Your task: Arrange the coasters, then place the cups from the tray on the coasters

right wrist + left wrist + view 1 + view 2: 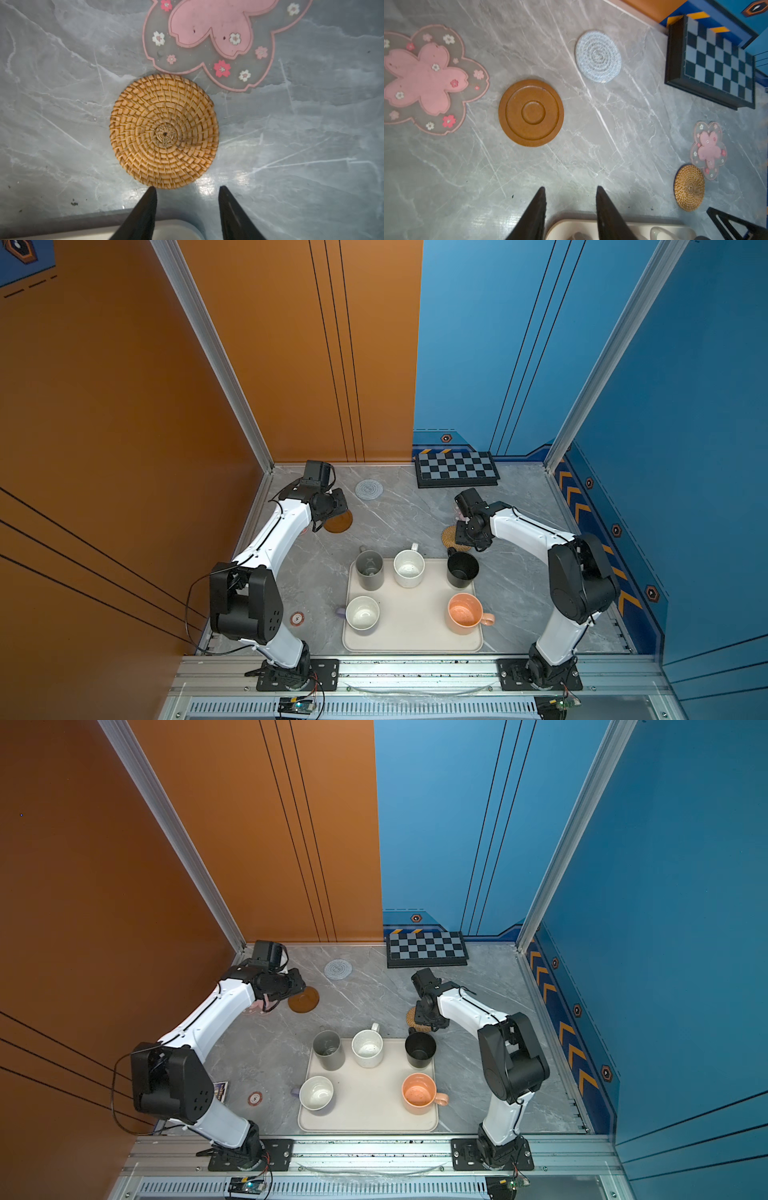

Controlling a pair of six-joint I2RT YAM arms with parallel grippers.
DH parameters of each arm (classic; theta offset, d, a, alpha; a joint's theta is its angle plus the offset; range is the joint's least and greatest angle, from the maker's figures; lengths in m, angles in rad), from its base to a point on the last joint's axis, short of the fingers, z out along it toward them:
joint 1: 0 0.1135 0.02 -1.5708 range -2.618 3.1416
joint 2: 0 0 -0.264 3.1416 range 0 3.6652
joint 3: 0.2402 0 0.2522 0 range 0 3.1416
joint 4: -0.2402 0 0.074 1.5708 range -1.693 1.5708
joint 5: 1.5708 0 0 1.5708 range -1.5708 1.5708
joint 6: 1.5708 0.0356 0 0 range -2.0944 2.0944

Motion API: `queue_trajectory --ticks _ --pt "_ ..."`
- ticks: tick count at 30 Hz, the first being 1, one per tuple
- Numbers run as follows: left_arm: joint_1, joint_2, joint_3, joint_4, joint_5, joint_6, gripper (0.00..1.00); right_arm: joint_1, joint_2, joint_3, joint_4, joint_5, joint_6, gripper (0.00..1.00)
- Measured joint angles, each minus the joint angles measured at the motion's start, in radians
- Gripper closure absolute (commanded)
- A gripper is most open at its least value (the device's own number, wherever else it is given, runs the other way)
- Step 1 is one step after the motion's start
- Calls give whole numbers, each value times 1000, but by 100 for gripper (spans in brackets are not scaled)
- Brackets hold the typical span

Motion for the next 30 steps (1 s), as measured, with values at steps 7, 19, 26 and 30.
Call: queue_trajectory --ticks 7,19,26,30 --pt "9 -39 -18 -5 14 1 60 4 88 66 34 -15 -8 53" --pt "46 -58 -53 -8 30 5 63 20 174 120 43 -14 6 55" --pt "46 -73 -76 -8 31 4 65 39 209 166 42 -16 27 55" --pt "50 -93 -95 -8 29 4 65 52 256 231 42 -19 42 55"
